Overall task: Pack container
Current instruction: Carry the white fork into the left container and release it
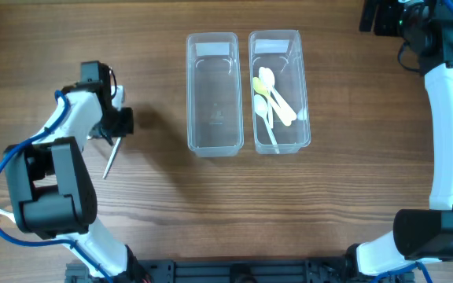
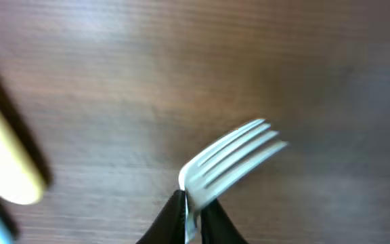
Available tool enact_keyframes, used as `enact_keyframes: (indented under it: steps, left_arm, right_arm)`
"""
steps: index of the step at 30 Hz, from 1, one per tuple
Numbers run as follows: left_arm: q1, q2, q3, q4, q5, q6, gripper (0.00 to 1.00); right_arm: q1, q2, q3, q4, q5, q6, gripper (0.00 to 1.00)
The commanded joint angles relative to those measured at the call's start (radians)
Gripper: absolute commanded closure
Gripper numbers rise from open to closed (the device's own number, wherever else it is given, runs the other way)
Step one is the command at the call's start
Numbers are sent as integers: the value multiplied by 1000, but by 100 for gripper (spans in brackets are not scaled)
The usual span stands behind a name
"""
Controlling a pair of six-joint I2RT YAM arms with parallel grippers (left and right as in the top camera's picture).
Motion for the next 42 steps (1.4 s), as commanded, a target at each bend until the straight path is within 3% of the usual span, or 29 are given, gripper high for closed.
enact_keyframes:
  steps: [1, 6, 10, 18, 28, 42]
  left_arm:
    - [7, -33, 131, -21, -6, -49, 94]
    - [1, -61, 261, -72, 1, -92, 96]
    - [-31, -75, 349, -93, 96, -98, 96]
    - [-212, -81, 511, -72, 160, -335, 96]
    - [-407, -80, 535, -24, 155, -644, 96]
    - [-471, 34, 534, -26, 141, -684, 94]
  right_arm:
    - [-3, 7, -3, 3, 17, -2, 1]
    - [-3, 7, -3, 3, 17, -2, 0]
    - [-3, 7, -3, 3, 17, -2, 0]
    - [-3, 7, -3, 3, 17, -2, 0]
    - [-3, 7, -3, 3, 17, -2, 1]
    - [-3, 7, -3, 3, 17, -2, 0]
